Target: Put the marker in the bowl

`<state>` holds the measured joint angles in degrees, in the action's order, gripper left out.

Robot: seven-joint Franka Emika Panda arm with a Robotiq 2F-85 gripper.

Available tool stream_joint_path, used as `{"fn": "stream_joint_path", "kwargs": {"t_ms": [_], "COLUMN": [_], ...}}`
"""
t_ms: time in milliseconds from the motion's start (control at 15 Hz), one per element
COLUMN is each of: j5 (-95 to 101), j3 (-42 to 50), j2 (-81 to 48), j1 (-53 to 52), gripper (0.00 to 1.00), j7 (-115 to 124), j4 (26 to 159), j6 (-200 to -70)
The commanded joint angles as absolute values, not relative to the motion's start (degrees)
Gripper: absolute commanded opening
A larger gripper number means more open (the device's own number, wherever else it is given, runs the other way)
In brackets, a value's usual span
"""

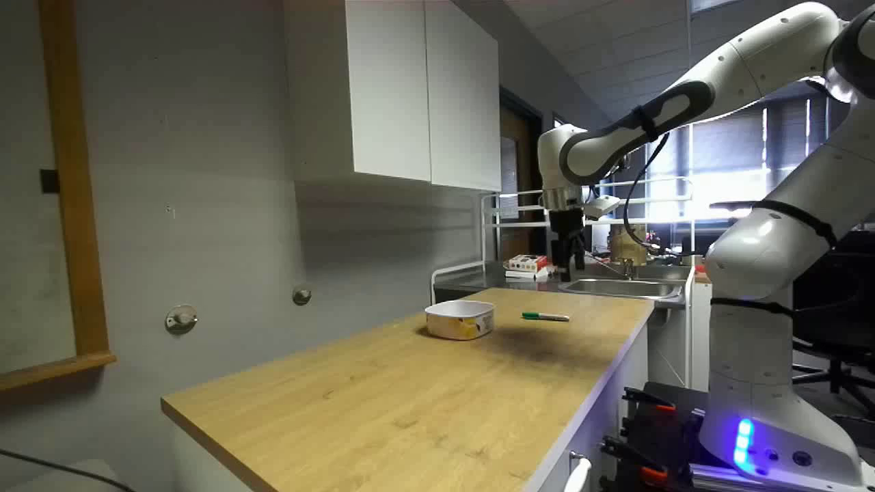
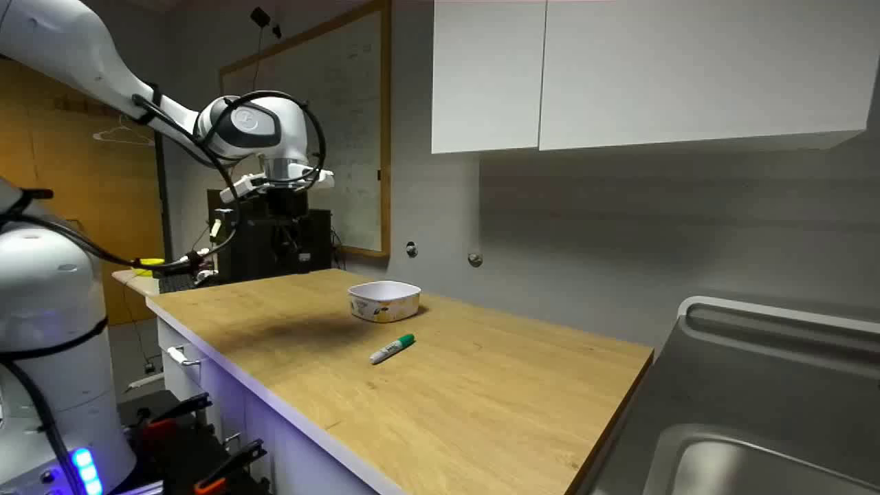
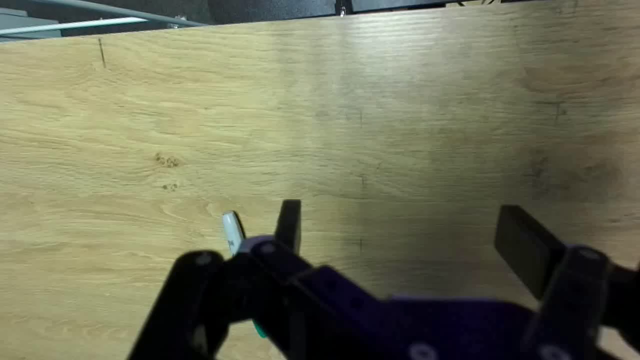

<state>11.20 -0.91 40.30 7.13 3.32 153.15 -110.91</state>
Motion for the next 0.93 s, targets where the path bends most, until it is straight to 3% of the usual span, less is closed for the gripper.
{"fn": "stream_joint_path", "kwargs": {"t_ms": [0,867], "j5": [11.59,12.61], "j3": [-0.31,0.04], "j2": [40.27,36.03], "j1": [6.43,6.84], "gripper": [1.0,1.0], "j7": [3.69,2.81], "j4": [153.03,148.86], "j6": [-110.7,-110.72]}}
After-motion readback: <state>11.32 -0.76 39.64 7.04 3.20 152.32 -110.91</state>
